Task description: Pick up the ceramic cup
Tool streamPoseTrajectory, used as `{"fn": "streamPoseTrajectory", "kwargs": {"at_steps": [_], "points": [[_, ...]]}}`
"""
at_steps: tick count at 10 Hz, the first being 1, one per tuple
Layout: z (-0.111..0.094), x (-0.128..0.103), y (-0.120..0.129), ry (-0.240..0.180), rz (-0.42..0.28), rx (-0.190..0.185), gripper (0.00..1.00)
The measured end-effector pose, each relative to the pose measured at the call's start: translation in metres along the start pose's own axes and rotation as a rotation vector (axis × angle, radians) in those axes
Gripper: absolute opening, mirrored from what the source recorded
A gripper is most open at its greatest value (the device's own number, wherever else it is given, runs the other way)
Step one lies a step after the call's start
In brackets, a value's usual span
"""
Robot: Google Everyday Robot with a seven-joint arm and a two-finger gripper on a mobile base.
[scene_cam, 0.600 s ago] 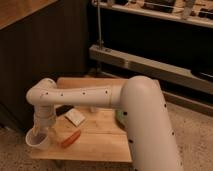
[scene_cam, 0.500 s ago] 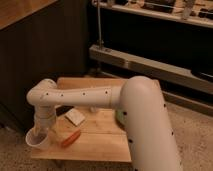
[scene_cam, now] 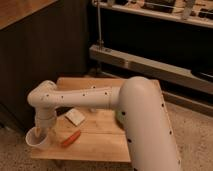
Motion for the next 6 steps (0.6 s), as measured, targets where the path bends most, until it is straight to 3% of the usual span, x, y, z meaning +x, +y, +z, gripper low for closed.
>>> {"fn": "streamPoseTrajectory", "kwargs": {"at_steps": [3, 6], "points": [[0.0028, 0.0002, -0.0005, 0.001, -0.002, -0.002, 0.29], [0.0045, 0.0005, 0.0001, 0.001, -0.003, -0.004, 0.24]]}}
